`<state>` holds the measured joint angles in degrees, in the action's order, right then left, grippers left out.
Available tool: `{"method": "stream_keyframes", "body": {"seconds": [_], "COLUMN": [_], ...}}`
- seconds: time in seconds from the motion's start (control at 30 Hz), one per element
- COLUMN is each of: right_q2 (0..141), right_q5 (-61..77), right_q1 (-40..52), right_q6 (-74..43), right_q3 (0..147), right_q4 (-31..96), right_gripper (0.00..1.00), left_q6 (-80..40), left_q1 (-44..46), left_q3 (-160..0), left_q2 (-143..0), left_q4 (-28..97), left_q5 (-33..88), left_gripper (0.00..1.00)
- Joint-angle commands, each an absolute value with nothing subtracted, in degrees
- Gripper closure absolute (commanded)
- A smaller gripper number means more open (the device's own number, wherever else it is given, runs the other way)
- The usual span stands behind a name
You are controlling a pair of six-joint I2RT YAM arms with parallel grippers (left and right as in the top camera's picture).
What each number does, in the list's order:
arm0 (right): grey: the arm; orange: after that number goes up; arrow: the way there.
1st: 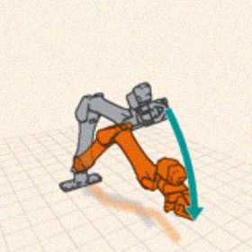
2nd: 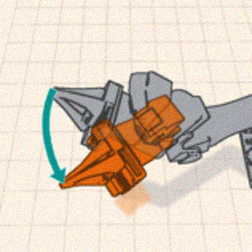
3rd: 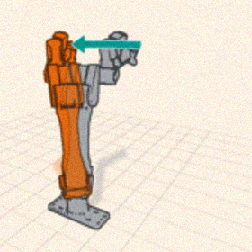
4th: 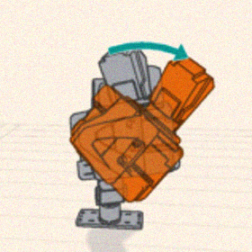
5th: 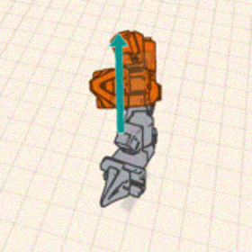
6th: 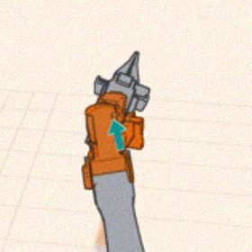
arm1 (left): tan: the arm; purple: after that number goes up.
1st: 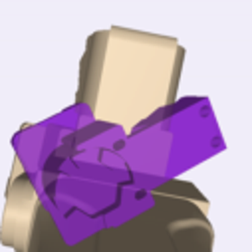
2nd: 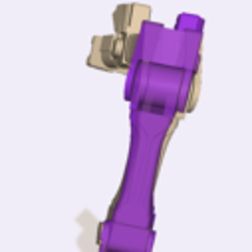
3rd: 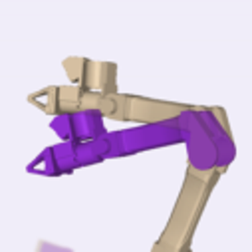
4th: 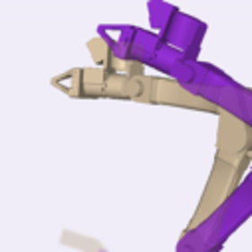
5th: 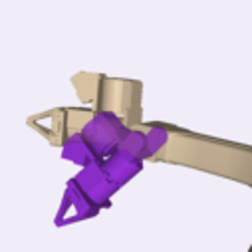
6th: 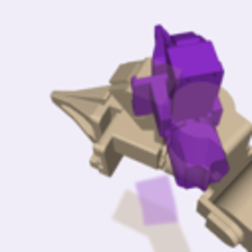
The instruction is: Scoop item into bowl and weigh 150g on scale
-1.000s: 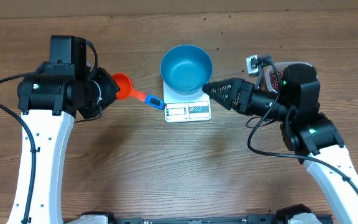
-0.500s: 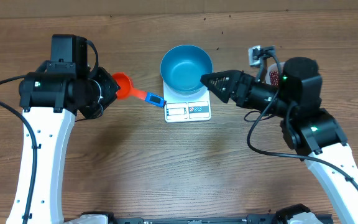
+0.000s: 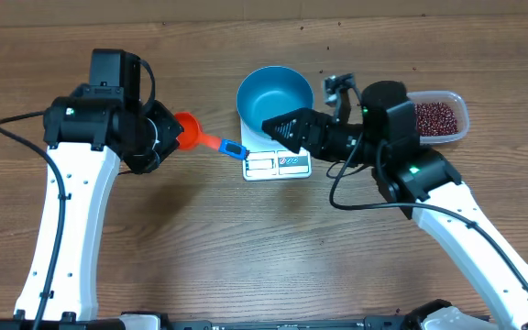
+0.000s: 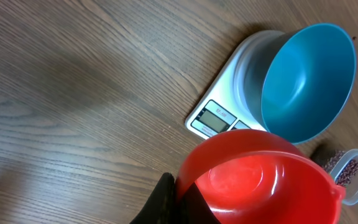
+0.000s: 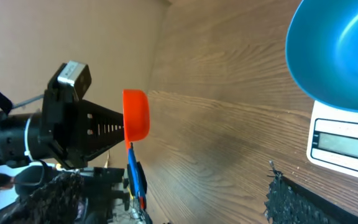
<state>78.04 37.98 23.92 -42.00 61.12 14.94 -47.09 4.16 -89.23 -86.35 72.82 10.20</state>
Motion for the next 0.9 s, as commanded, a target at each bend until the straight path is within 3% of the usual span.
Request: {"method": "stream_keyframes", "body": {"seconds": [0.0,0.87], "right_q2": [77.93,77.93], "right_q5": [37.30,39.29], "right_q1": [24.45,24.49], "right_q6": [-42.19,-42.17], "right_q3": [62.59,62.59], "right_q4": [14.28,14.72], "right_gripper": [0.05,0.06], "left_q6": [-48.10,-49.08], "left_q1": [4.64,10.22], "left_q3": [-88.95,-88.95], "left_q2": [-87.02,-82.00], "left_q4": [72.75,73.03], "left_q5": [9.32,1.41], "left_gripper": [0.96,0.96]}}
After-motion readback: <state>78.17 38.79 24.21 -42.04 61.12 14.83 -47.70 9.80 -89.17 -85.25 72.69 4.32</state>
